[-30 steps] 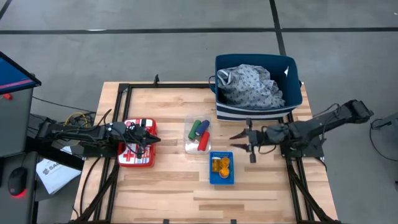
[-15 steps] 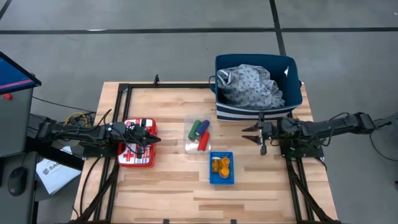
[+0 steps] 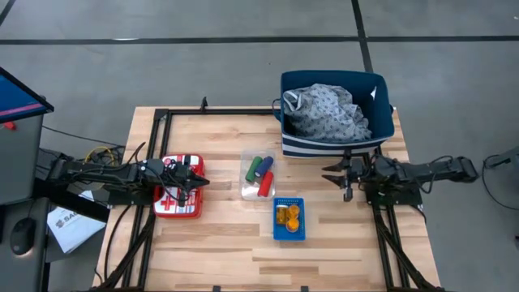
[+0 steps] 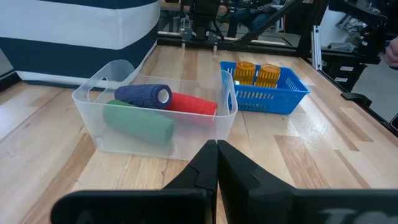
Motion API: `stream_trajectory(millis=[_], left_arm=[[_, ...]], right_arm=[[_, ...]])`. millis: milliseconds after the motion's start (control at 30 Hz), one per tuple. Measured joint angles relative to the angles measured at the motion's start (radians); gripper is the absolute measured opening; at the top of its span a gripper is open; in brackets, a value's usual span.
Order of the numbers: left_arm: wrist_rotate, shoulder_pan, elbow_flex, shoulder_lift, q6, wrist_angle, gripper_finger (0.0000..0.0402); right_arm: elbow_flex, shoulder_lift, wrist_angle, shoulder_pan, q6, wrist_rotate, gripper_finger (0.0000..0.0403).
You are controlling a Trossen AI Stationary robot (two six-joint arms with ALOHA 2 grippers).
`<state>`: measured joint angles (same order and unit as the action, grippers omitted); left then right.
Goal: Pick & Place Medicine items
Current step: Return to home position
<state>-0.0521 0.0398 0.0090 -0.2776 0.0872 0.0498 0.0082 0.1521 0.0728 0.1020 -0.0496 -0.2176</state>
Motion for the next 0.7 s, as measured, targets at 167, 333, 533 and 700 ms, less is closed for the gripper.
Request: stream_trajectory(millis=[167, 333, 533, 700], left_arm=[[0.0, 0.0, 0.0, 0.0, 0.0, 0.001, 0.0001], [0.0, 0.0, 0.0, 0.0, 0.0, 0.003, 0.0001], [0.0, 0.0, 0.0, 0.0, 0.0, 0.003, 0.0001], [0.0, 0.0, 0.0, 0.0, 0.0, 0.003, 0.0001]], right_arm=[[0.0, -0.072, -0.025, 0.002, -0.003, 0.009, 0.0111], [0.0, -0.121, -0.025, 0.0, -0.003, 0.01, 0.0111], [-0.001, -0.134, -0.024, 0.0, -0.035, 0.01, 0.0111], [-0.001, -0.134, -0.011, 0.0, -0.16, 0.009, 0.0111]])
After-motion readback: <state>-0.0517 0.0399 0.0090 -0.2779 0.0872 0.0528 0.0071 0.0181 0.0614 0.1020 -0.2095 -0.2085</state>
